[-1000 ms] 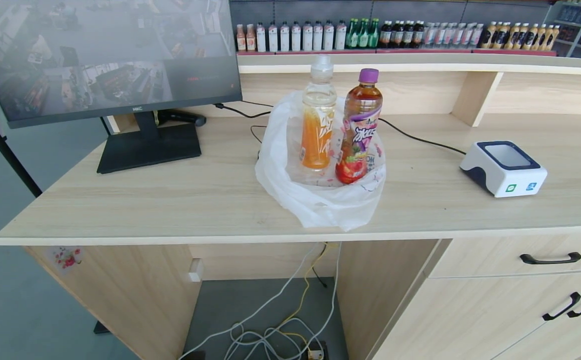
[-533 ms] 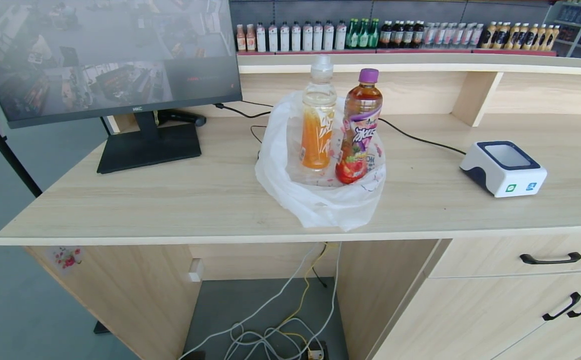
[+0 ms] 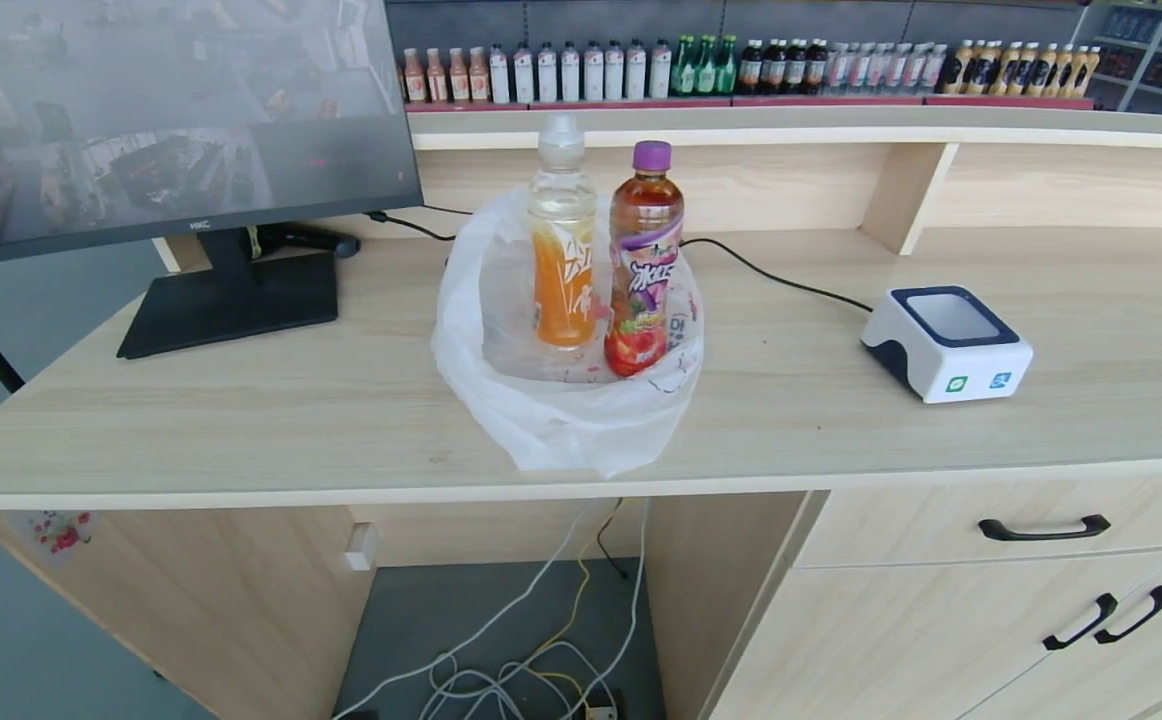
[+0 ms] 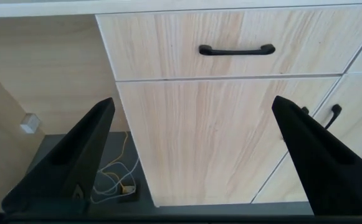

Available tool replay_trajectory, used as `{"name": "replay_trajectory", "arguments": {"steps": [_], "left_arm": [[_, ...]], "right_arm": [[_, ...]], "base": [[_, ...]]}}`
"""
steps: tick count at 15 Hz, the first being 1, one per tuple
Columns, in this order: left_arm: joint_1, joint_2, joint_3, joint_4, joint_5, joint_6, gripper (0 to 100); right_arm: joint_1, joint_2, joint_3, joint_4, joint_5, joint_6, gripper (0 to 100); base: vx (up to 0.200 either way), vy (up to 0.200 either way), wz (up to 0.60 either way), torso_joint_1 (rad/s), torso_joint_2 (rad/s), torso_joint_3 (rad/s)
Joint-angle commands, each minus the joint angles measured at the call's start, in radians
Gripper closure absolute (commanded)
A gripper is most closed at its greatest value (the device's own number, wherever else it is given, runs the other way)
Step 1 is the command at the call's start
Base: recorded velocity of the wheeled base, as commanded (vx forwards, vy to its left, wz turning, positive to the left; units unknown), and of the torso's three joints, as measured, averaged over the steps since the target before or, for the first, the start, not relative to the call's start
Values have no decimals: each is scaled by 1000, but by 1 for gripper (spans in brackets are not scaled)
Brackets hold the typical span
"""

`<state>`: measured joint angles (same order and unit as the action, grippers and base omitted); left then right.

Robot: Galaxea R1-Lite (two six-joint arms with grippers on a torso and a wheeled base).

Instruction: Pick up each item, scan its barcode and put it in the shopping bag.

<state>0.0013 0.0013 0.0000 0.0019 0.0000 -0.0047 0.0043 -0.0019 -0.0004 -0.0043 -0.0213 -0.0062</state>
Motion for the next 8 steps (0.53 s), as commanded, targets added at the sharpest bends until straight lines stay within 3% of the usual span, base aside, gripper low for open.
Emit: {"name": "replay_trajectory", "arguments": {"steps": [1, 8], "left_arm": [[0, 0, 0, 0, 2, -1, 0], [0, 0, 0, 0, 2, -3, 0]], "right_arm": [[0, 2, 0, 0, 0, 0, 0], [-1, 2, 0, 0, -2, 5, 0]], "base": [[0, -200, 0, 7, 2, 2], [0, -200, 0, 2, 2, 2]]}}
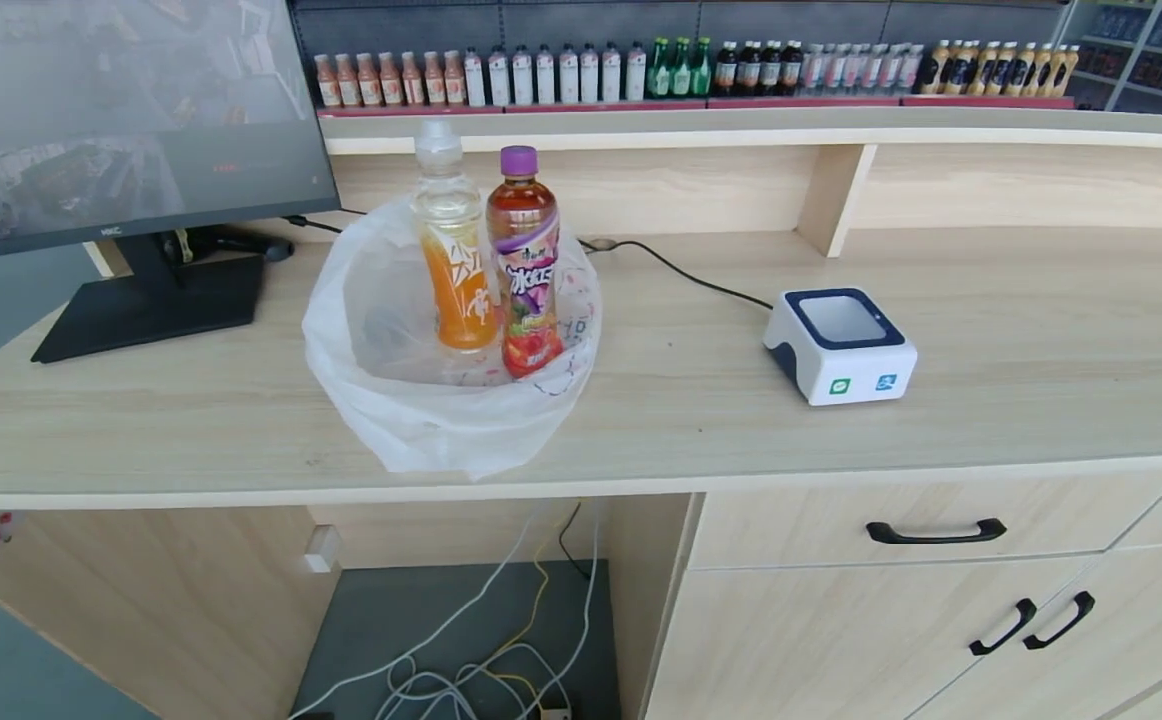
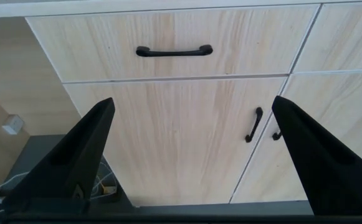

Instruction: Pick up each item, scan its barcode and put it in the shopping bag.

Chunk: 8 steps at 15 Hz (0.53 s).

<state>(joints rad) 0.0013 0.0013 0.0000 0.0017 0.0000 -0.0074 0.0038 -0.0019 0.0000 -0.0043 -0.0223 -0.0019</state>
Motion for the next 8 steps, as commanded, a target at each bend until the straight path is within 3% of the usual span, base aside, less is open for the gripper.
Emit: {"name": "replay_trajectory", "arguments": {"steps": [1, 8], "left_arm": [[0, 0, 0, 0, 0, 0, 0], [0, 0, 0, 0, 0, -2, 0]], "right_arm": [[1, 2, 0, 0, -1, 2, 0], [1, 2, 0, 0, -1, 3, 0]], "base": [[0, -200, 0, 2, 2, 7], [0, -200, 0, 0, 2, 3]]}}
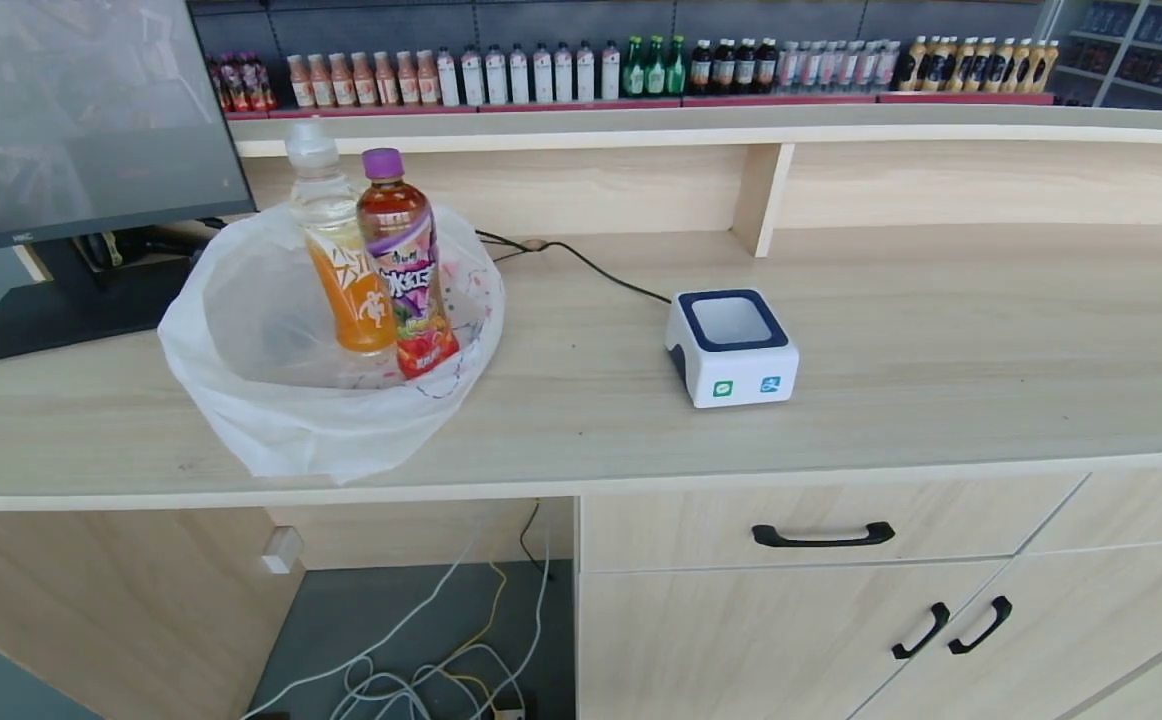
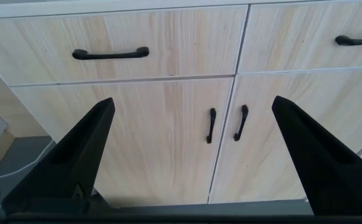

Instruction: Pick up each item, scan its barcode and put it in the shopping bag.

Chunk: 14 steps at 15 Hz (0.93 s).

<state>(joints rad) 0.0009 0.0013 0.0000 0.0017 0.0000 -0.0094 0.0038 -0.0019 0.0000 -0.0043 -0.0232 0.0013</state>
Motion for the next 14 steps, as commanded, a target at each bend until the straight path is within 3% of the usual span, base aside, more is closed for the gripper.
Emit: {"name": "replay_trajectory", "arguments": {"steps": [1, 4, 14], "left_arm": [[1, 0, 0, 0, 0, 0, 0], [1, 0, 0, 0, 2, 0, 0], [1, 0, 0, 0, 0, 5, 0]], "right_arm": [[1, 2, 0, 0, 0, 0, 0], [-1, 2, 0, 0, 0, 0, 0], [1, 2, 0, 0, 0, -1, 0]], "base": [[0, -200, 0, 2, 2, 2], [0, -200, 0, 1, 4, 2], [0, 0, 0, 0, 0, 0]]}}
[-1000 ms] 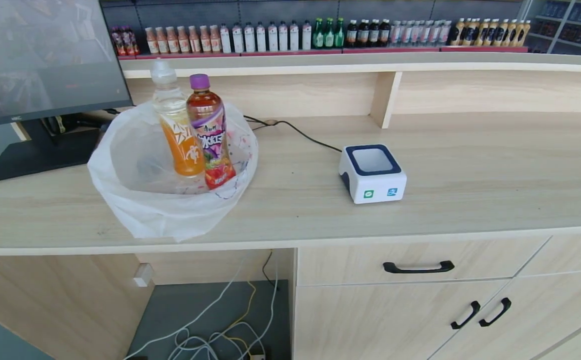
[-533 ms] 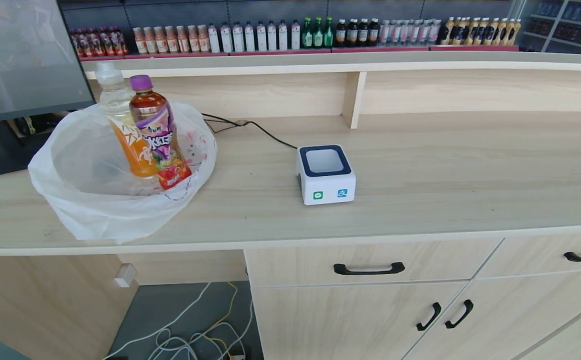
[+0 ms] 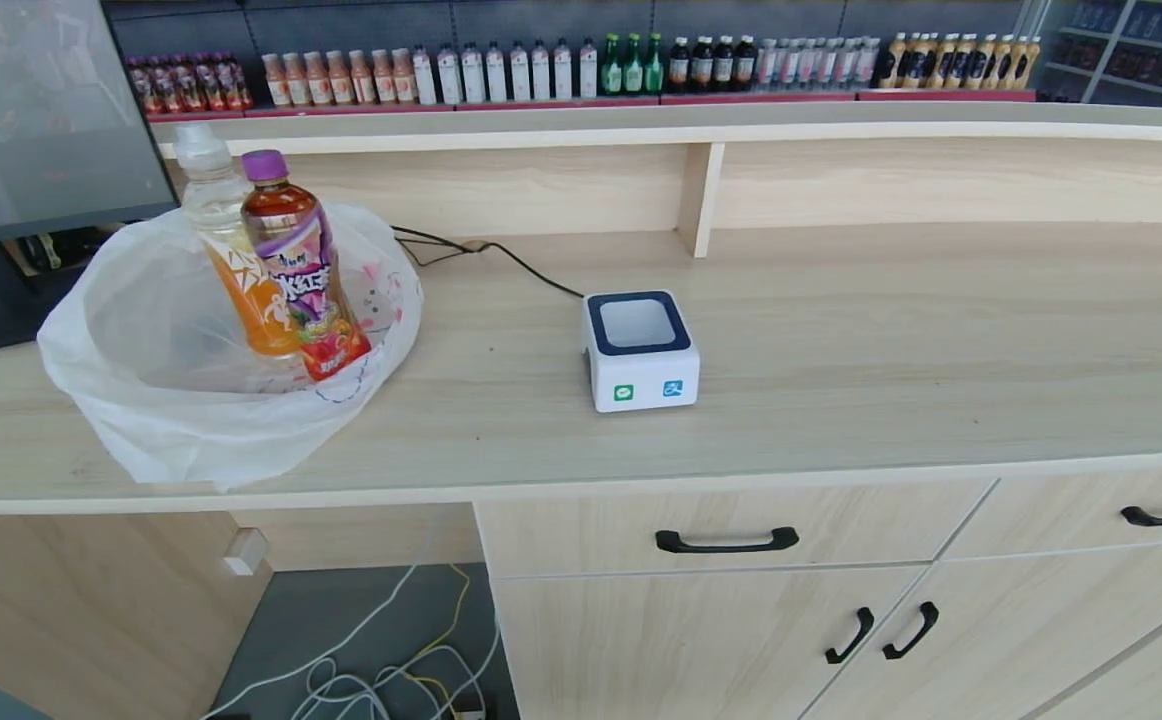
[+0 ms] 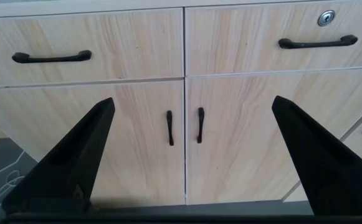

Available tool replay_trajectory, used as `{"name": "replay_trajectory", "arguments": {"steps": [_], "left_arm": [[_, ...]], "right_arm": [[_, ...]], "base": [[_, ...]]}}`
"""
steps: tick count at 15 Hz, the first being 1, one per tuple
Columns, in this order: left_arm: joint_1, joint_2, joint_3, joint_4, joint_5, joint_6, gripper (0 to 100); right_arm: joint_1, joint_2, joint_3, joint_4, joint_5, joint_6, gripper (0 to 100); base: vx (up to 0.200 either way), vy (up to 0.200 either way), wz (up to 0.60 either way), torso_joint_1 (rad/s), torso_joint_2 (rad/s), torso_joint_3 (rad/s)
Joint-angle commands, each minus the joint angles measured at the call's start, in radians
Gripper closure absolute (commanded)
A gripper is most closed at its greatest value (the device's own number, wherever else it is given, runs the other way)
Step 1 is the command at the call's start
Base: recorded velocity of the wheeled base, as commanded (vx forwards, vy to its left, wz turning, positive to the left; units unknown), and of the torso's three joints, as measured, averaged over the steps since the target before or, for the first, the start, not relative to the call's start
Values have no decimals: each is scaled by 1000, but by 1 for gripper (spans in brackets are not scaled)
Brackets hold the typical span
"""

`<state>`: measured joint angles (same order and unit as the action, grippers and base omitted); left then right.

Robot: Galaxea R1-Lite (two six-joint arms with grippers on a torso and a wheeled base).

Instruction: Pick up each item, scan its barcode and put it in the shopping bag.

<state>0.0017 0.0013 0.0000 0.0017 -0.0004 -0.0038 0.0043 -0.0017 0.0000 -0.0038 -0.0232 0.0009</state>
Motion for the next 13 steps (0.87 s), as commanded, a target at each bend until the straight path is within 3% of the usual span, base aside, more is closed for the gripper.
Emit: {"name": "replay_trajectory", "arguments": {"steps": [1, 5, 13], "left_arm": [[0, 0, 0, 0, 0, -1, 0], [0, 0, 0, 0, 0, -1, 0], [0, 0, 0, 0, 0, -1, 0]], "right_arm": [[-1, 2, 0, -1, 0, 2, 0], [0, 2, 0, -1, 0, 1, 0], [-1, 2, 0, -1, 0, 1, 0]], "base": [[0, 0, 0, -90, -2, -105], [0, 0, 0, -141, -30, -162], [0, 0, 0, -5, 0, -7]]}}
